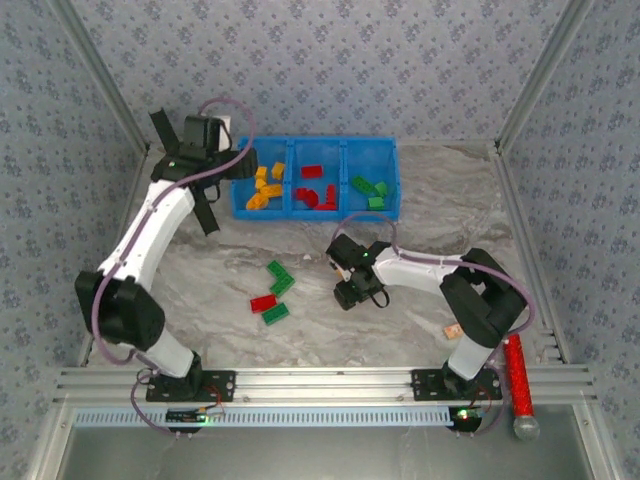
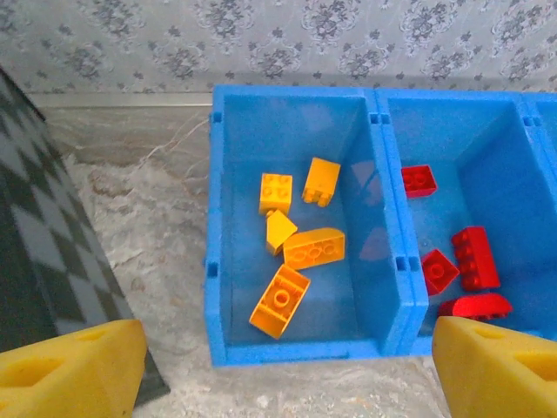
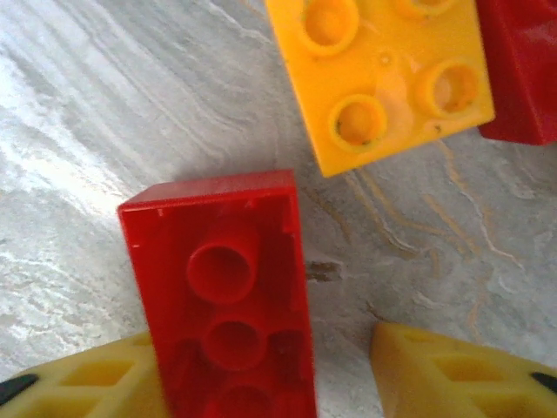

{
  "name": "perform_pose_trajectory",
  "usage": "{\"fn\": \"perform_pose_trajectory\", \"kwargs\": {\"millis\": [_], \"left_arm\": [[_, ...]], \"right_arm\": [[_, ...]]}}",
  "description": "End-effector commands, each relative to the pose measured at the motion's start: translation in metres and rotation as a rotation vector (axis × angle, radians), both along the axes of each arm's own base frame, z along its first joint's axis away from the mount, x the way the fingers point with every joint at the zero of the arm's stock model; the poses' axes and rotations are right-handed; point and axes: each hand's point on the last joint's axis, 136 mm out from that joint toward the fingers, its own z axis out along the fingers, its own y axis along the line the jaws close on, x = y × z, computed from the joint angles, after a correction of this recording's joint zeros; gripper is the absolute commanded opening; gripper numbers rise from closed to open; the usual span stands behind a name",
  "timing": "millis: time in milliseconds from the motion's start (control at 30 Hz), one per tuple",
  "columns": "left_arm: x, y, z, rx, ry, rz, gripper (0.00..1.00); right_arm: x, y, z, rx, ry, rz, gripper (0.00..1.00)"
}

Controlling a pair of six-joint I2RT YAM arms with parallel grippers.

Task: Sort the legos into containers by color
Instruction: Pick up the lego from the bottom-center of the table.

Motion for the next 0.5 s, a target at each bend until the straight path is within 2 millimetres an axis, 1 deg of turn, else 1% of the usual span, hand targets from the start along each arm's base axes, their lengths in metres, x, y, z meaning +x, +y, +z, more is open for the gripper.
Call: {"fn": "perform_pose_trajectory", "kwargs": {"millis": [0,67,100,167,200,267,333,433,467], "left_arm": [[-0.023,0.013,0.023,-0.052,-0.067,0.057,0.85],[-0.043,0.019,0.013,-0.068,-0.040,0.082,0.84],[-0.055,0.022,0.009,-0.075,-0.032,0.090,0.84],[-0.077,0.030,-0.002,-0.064,-0.003,0.102,0.84],[-0.089,0.034,-0.005,-0.056,0.011,0.104,0.84],[-0.110,0.035,-0.010,-0.060,0.023,0.081,0.84],[-0.130,0.036,-0.015,-0.076,0.034,0.063,0.84],[-0.154,0.042,-0.028,-0.081,0.065,0.071,0.84],[-0.159,0.043,-0.032,-0.079,0.073,0.070,0.84]], "right_arm": [[-0.002,0.012,-0.009,0.017,0.030,0.038,0.47],[0.000,0.010,0.001,0.003,0.018,0.065,0.37],[0.001,0.008,0.009,0.001,0.019,0.075,0.34],[0.008,0.006,0.029,0.011,0.005,0.099,0.31],[0.015,0.004,0.042,0.020,-0.009,0.102,0.30],[0.029,0.004,0.068,0.052,-0.050,0.099,0.29],[0.050,0.009,0.102,0.108,-0.119,0.091,0.29],[0.077,0.018,0.141,0.173,-0.206,0.113,0.29],[0.087,0.020,0.150,0.184,-0.233,0.118,0.29]]}}
